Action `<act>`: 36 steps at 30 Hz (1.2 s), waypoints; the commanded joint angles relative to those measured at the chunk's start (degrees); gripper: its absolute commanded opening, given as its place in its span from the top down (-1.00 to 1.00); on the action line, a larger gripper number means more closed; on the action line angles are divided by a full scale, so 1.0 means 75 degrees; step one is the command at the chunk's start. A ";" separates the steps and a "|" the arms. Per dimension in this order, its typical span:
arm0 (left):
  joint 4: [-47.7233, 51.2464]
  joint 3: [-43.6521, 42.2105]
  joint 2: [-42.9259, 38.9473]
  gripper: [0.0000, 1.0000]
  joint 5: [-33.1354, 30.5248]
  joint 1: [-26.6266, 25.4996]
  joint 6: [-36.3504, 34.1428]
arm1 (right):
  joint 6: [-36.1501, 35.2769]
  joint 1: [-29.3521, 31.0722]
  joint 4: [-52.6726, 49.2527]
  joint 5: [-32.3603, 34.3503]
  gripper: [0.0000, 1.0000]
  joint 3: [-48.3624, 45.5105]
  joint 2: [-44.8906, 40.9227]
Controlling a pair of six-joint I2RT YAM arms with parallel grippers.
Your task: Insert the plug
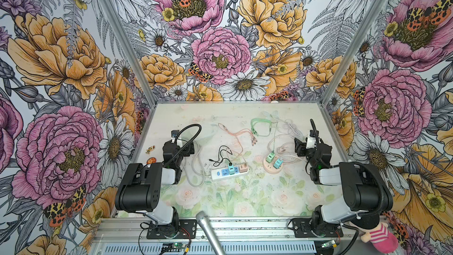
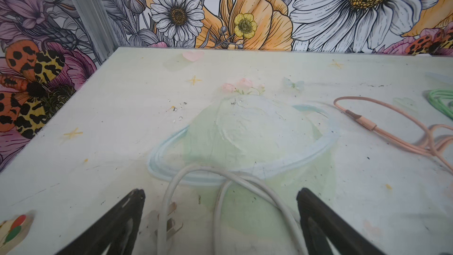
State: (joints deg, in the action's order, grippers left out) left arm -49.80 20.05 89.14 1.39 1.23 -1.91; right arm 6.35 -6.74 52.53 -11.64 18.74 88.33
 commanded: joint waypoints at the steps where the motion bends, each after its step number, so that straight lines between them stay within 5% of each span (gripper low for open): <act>1: -0.0377 0.0269 -0.0059 -0.97 0.0154 0.0154 0.0168 | -0.0104 0.0147 0.0136 0.0369 -0.99 0.0322 0.0031; 26: -0.0490 0.0230 -0.0038 -0.97 0.0134 0.0212 0.0243 | -0.0109 0.0184 0.0024 0.0504 -0.99 0.0349 -0.0001; 36: -0.0492 0.0232 -0.0038 -0.97 0.0134 0.0210 0.0244 | -0.0229 0.0476 -0.0348 0.1187 -0.99 0.0503 -0.0026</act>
